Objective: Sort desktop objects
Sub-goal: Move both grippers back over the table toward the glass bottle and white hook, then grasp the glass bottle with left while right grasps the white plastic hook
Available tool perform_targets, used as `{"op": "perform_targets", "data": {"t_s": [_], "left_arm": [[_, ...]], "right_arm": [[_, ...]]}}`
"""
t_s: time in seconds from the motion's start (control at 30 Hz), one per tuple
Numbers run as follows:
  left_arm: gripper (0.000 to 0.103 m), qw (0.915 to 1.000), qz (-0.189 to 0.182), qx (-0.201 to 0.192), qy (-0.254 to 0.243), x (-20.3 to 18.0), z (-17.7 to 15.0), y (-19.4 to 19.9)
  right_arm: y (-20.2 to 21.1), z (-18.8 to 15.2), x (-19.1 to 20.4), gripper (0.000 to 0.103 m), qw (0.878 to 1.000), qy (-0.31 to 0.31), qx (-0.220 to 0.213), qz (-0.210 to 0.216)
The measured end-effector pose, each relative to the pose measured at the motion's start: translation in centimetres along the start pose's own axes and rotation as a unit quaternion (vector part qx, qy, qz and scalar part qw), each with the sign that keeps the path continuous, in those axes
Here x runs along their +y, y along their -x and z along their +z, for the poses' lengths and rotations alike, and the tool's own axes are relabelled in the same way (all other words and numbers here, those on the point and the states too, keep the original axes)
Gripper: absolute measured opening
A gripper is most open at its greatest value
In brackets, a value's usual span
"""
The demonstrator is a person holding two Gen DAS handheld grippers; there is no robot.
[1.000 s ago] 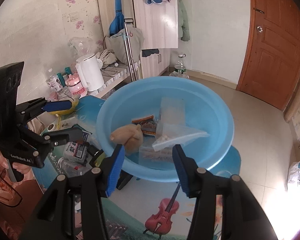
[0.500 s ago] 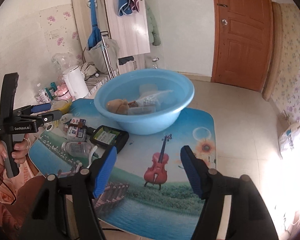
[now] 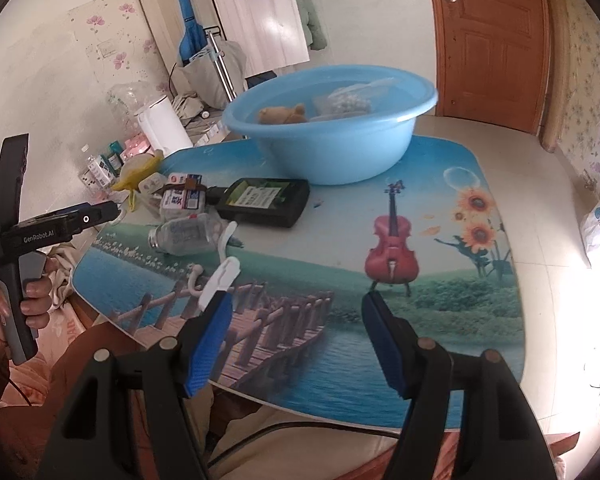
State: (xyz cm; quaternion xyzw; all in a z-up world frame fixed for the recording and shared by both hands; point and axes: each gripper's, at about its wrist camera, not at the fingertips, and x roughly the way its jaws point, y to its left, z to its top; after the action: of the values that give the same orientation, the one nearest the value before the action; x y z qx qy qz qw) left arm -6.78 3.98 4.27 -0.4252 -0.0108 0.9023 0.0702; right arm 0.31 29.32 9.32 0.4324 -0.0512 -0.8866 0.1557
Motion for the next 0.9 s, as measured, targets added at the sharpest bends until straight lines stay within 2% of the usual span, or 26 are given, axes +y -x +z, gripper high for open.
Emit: {"op": "perform_targets", "data": {"t_s": [0.07,0.27,0.37,0.47,0.63,0.67,0.7,0.77,0.9], "left_arm": [[0.103,1.0000,-0.002,0.001,-0.001,0.5,-0.3,-0.1],[0.103,0.9989,-0.042,0.019,0.010,0.3,-1.3,-1.8],[0.103,0.9982,-0.057,0.018,-0.001,-0.7,-1.4,-2.5],[0.103,0.9971,-0.073,0.019,0.010,-0.7,-1.4,-2.7],[0.103,0.9970,-0.073,0.020,0.016,-0.7,-1.5,-3.0],[0.103,0.9969,-0.074,0.021,0.016,-0.9,-1.5,-3.0],[0.103,0.9969,-0.074,0.021,0.016,-1.1,-1.6,-3.1],[0.103,0.9968,-0.075,0.020,0.018,-1.8,-1.7,-3.3],[0.103,0.9970,-0.069,0.031,0.019,-3.7,-1.8,-4.2]], "right_arm": [[-0.7,0.1,0.9,0.067,1.000,-0.003,0.005,0.007],[-3.8,0.6,3.5,0.067,0.999,-0.016,0.023,0.017],[-5.9,0.6,4.9,0.067,0.999,-0.001,0.031,0.020],[-7.3,0.8,5.9,0.067,0.999,0.010,0.043,0.019],[-8.3,0.8,6.8,0.066,0.999,0.033,0.039,-0.017],[-8.3,0.8,6.8,0.061,0.999,0.032,0.036,-0.016],[-8.2,0.8,6.6,0.046,0.999,0.029,0.034,-0.013],[-8.1,0.9,6.0,0.026,0.999,0.020,0.036,-0.010],[-7.4,0.6,4.0,0.015,0.999,-0.002,0.035,-0.014]]}}
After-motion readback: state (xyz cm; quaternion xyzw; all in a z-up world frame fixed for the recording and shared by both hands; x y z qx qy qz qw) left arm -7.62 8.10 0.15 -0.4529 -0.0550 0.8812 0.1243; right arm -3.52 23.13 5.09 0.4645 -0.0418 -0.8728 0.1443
